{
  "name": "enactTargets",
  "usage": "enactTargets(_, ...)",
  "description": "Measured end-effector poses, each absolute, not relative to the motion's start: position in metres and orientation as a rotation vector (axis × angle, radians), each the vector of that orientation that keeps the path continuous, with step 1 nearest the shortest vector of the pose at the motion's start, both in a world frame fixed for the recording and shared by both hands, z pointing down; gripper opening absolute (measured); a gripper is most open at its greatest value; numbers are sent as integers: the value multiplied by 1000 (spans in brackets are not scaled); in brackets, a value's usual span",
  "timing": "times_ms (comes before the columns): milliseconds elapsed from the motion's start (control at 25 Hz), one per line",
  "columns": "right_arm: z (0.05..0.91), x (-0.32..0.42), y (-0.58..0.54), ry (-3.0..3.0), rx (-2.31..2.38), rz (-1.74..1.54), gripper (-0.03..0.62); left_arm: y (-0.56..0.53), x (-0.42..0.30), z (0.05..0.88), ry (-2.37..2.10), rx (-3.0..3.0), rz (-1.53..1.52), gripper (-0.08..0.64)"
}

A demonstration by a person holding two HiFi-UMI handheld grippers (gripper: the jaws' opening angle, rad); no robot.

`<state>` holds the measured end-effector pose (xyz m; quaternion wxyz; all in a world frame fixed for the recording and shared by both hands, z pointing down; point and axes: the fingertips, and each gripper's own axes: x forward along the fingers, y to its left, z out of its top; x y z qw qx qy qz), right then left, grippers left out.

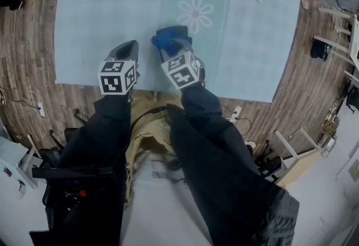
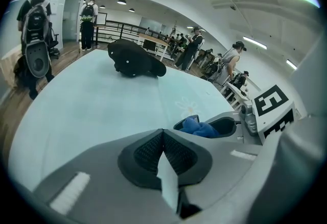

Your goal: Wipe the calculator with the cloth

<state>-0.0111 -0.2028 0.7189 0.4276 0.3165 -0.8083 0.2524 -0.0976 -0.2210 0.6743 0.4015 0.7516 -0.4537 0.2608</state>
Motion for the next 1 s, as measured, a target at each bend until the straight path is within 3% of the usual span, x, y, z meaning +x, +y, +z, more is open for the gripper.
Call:
enactTargets(320, 699, -39, -172, -2118, 698, 650, 124, -218, -105, 675, -1172, 1881, 657, -2)
enactTargets(720, 646, 38, -216, -2082, 933, 477, 126, -213, -105, 673, -1177, 1883, 644, -2)
enactTargets(1000, 685, 65, -227, -1946, 955, 489, 126, -201, -106, 670, -1182, 1881, 648, -2)
